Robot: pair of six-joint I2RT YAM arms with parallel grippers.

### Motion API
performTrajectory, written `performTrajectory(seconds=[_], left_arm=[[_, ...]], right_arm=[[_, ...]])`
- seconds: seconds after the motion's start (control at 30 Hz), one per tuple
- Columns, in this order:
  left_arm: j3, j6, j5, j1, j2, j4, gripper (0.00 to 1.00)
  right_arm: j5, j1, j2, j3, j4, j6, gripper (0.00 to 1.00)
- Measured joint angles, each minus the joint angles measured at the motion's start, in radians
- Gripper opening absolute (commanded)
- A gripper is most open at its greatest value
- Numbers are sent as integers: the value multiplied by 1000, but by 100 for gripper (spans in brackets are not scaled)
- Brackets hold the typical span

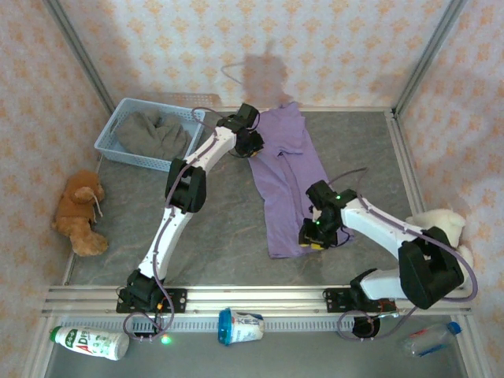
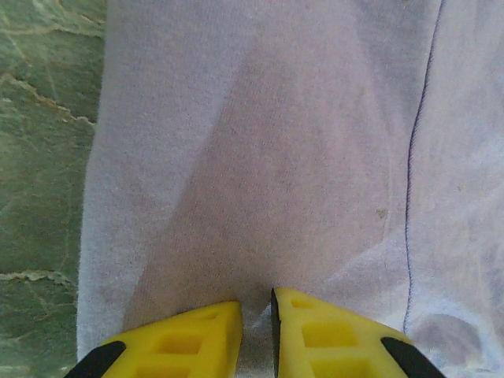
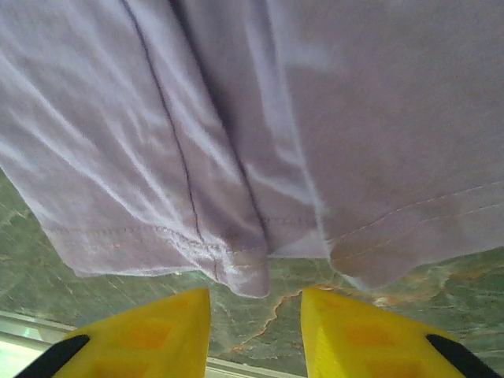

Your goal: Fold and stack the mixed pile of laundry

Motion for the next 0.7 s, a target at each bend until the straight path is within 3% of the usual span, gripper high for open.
performTrajectory(seconds=[0.3, 0.37, 0.47, 0.7], left_arm=[[-31, 8, -4, 3, -18, -1, 21], [-45, 7, -6, 5, -26, 0, 21], [-51, 7, -11, 5, -30, 0, 21], [-51, 7, -11, 5, -30, 0, 21]], right_arm=[[-17, 23, 106, -7, 97, 22, 34], [-17, 25, 124, -8, 105, 23, 25], [-20, 25, 119, -10, 104, 23, 0], [46, 25, 2, 35, -16, 14, 0]])
